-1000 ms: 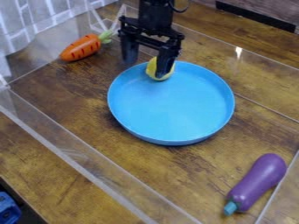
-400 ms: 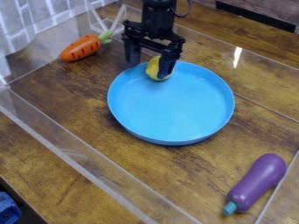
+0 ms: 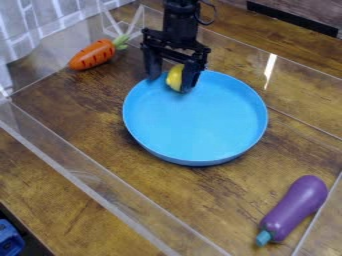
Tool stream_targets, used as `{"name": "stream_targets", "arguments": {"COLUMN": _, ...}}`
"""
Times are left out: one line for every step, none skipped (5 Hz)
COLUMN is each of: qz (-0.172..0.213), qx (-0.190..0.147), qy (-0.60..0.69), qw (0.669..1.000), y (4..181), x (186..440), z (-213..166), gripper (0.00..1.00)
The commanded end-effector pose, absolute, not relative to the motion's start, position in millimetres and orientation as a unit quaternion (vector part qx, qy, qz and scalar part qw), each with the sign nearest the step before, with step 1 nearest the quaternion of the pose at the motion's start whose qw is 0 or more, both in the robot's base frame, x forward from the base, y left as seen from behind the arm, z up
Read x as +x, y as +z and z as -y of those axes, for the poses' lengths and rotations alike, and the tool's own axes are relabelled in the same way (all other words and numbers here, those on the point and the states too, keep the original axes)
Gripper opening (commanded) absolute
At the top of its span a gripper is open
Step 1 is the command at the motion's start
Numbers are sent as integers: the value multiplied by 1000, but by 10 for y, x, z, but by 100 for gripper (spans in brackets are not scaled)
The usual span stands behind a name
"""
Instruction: Remove the lemon from the blue tray and put it on the table
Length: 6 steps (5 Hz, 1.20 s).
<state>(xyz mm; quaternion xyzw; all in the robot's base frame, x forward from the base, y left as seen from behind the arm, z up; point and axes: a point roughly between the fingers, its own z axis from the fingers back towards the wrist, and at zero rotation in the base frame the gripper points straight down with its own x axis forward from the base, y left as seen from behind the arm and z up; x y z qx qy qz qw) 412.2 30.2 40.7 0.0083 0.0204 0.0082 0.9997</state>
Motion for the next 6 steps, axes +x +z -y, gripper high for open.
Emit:
{"name": "stream_targets", "arguments": {"qz": 16, "qx": 13, "qy": 19, "qw": 1000, "y": 614, "x": 4278, "z": -420, "gripper": 100}}
{"name": "stream_targets", "arguments": {"qz": 18, "qx": 13, "qy": 21, "qw": 1000, "y": 595, "x": 4335, "z": -442, "gripper": 100}}
{"name": "stream_targets", "arguments": {"qz": 17, "qx": 14, "qy": 22, "qw": 1000, "y": 569, "x": 4371, "z": -444, "gripper": 100}}
{"name": "stream_targets", "arguments": {"qz": 16, "qx": 14, "qy": 22, "qw": 1000, "y": 540, "x": 4400, "z": -435, "gripper": 100}}
{"name": "stream_targets", "arguments": {"qz": 18, "qx": 15, "qy": 22, "qw": 999, "y": 511, "x": 4464, "z": -425, "gripper": 0}}
{"name": "stream_targets", "arguments": {"qz": 22, "qx": 12, "qy": 18, "qw": 1000, "y": 552, "x": 4493, "z": -408, "gripper": 0}}
